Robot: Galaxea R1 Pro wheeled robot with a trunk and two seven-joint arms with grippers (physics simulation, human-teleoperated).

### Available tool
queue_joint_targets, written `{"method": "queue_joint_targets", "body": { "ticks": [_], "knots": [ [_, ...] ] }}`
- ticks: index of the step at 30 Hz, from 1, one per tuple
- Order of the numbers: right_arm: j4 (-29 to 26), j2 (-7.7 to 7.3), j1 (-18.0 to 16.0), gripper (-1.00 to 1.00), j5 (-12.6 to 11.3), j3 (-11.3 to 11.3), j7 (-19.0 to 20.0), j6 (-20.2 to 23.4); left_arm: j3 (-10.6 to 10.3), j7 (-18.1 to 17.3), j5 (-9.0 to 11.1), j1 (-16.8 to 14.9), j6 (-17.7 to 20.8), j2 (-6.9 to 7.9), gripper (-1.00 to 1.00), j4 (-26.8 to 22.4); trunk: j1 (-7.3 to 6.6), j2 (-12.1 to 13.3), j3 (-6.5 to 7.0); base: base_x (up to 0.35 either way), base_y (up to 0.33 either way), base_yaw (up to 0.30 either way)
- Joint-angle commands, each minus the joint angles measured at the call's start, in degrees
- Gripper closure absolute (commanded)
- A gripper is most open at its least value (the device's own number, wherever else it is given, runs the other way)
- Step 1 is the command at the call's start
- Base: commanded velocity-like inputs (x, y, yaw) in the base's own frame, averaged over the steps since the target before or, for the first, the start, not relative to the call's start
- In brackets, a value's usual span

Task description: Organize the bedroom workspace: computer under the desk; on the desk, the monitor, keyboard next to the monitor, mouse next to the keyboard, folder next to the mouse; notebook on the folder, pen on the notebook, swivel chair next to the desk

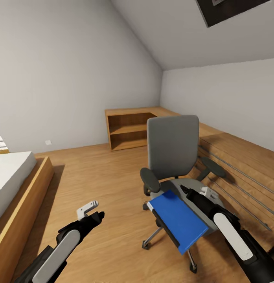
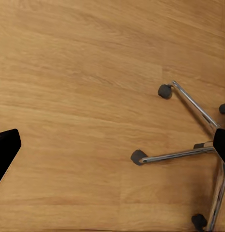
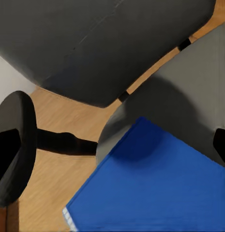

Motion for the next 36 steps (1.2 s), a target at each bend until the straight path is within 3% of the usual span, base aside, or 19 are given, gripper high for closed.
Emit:
{"method": "queue_joint_targets", "body": {
  "ticks": [1,4,21,31,34,35,36],
  "knots": [
    [-0.1,-0.05,-0.1,-1.00,-0.5,0.1,-0.5,0.0,-0.3,0.4,0.2,0.0,0.1,0.05,-1.00,-0.1,-0.02,0.0,-0.06,-0.207,0.221,-0.298],
    [1.1,-0.02,-0.1,-1.00,-0.6,-2.0,-0.5,0.1,-0.6,0.4,0.2,0.0,0.1,0.05,-1.00,-0.1,-0.02,0.0,-0.06,-0.265,0.182,-0.300],
    [2.0,0.02,-0.1,-1.00,-0.6,-3.2,-0.5,0.2,-0.7,0.3,0.2,0.0,0.1,0.10,-1.00,-0.1,-0.02,0.0,-0.06,-0.271,0.187,-0.300],
    [2.0,0.04,-0.1,-1.00,-0.6,-3.3,-0.5,0.2,-0.6,0.1,0.2,0.0,0.2,0.17,-1.00,-0.1,-0.02,0.0,-0.06,-0.083,0.228,-0.300],
    [1.9,-0.01,-0.1,-1.00,-0.6,-3.3,-0.5,0.3,-0.3,0.1,0.2,0.0,0.2,0.20,-1.00,-0.1,-0.02,0.0,-0.06,-0.004,0.030,-0.188],
    [1.8,0.03,-0.1,-1.00,-0.7,-3.3,-0.4,0.4,1.8,0.3,0.4,0.0,0.3,0.02,-1.00,-0.3,0.19,-0.4,-0.24,0.000,0.002,-0.013],
    [1.8,0.04,-0.1,-1.00,-0.8,-3.3,-0.4,0.4,1.9,0.3,0.4,0.0,0.3,0.01,-1.00,-0.3,0.41,-0.8,-0.42,0.000,0.002,-0.011]
  ]
}}
